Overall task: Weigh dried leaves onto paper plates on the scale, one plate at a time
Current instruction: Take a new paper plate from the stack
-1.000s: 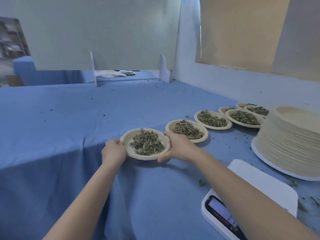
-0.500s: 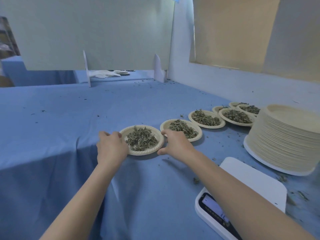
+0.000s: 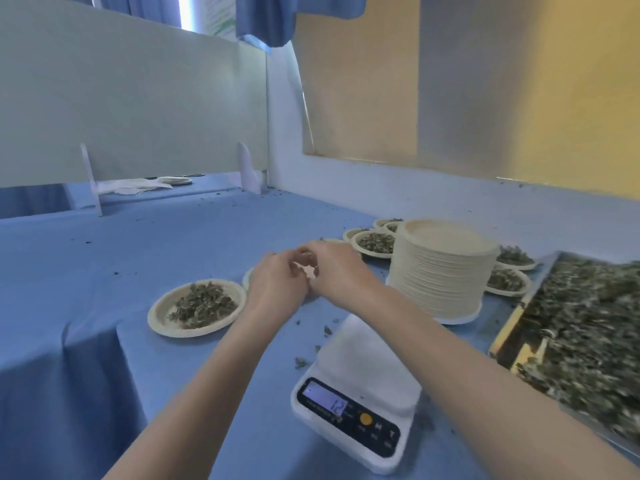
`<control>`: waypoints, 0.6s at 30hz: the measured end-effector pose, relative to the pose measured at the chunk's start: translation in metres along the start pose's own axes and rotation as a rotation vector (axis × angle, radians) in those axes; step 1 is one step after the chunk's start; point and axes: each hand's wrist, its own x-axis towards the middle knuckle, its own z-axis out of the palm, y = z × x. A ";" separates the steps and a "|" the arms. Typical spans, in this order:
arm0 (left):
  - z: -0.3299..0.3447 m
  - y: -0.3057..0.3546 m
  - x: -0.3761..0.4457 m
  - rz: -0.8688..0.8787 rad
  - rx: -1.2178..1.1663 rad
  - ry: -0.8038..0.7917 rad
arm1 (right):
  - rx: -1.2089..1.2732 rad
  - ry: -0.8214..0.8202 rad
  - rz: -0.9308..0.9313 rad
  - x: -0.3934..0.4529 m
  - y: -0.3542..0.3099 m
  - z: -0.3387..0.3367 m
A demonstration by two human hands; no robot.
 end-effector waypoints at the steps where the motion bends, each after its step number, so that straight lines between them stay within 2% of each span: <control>1: 0.009 0.014 0.000 0.022 -0.010 -0.001 | -0.025 0.011 0.009 -0.004 0.009 -0.011; 6: 0.052 0.085 0.008 0.203 -0.058 -0.044 | -0.099 0.074 0.070 -0.024 0.062 -0.073; 10: 0.086 0.125 0.023 0.322 -0.007 -0.097 | -0.107 0.131 0.126 -0.034 0.105 -0.102; 12: 0.102 0.134 0.033 0.368 0.043 -0.164 | -0.123 0.092 0.172 -0.034 0.126 -0.105; 15: 0.121 0.133 0.047 0.380 0.240 -0.321 | -0.256 -0.037 0.255 -0.034 0.154 -0.103; 18: 0.123 0.127 0.052 0.394 0.328 -0.326 | -0.311 -0.070 0.254 -0.038 0.170 -0.100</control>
